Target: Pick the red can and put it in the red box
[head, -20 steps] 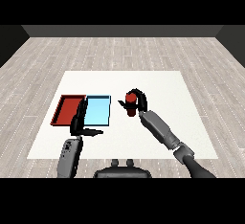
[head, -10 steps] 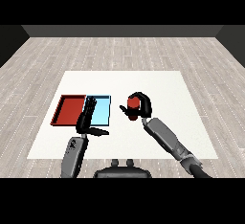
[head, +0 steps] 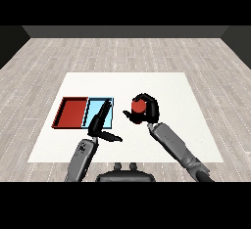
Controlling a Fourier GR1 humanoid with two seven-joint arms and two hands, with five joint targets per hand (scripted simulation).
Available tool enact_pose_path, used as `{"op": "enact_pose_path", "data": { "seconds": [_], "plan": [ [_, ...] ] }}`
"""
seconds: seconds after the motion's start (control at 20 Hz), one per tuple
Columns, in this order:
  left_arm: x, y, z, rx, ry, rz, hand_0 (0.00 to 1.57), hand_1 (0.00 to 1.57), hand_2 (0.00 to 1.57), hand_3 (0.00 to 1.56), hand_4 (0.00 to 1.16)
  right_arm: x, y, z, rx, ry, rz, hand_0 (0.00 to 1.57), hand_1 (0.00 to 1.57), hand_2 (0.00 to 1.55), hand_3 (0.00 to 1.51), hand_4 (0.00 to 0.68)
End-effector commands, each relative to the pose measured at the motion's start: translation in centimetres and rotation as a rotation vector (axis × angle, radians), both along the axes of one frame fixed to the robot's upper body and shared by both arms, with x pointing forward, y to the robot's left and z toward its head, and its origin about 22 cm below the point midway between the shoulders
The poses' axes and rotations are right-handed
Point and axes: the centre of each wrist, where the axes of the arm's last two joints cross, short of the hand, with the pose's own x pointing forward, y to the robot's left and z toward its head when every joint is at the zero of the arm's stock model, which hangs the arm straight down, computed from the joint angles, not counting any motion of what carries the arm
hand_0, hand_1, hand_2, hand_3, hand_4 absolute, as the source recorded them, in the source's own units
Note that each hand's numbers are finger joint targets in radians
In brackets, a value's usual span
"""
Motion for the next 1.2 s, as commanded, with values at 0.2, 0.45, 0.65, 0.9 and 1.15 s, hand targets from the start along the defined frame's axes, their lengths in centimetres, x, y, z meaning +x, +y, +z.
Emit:
{"op": "enact_pose_path", "data": {
  "seconds": [0.2,0.45,0.65,0.9,1.15],
  "plan": [
    [0.8,-2.4,-1.3,0.003,0.029,-0.040,0.00,0.00,0.00,0.00,0.00,1.2,0.8,0.7,0.002,-0.030,0.000,1.57,1.57,1.48,1.42,0.650],
    [1.1,-4.0,-2.9,0.018,0.111,-0.083,0.00,0.00,0.00,0.00,0.00,-0.4,0.5,-0.8,-0.019,-0.027,0.023,1.57,1.57,1.48,1.41,0.655],
    [1.5,-5.0,-3.5,0.005,0.160,-0.091,0.00,0.00,0.00,0.00,0.00,-2.2,0.5,0.6,-0.010,-0.050,0.038,1.57,1.57,1.48,1.41,0.651],
    [0.8,-6.7,-3.0,-0.014,0.185,-0.124,0.00,0.00,0.00,0.00,0.00,0.6,1.9,0.8,-0.001,-0.047,0.073,1.57,1.57,1.48,1.41,0.646],
    [1.9,-5.0,-3.6,-0.023,0.198,-0.150,0.00,0.00,0.00,0.00,0.00,0.5,2.3,0.4,-0.003,-0.064,0.085,1.57,1.57,1.47,1.41,0.633]
  ]
}}
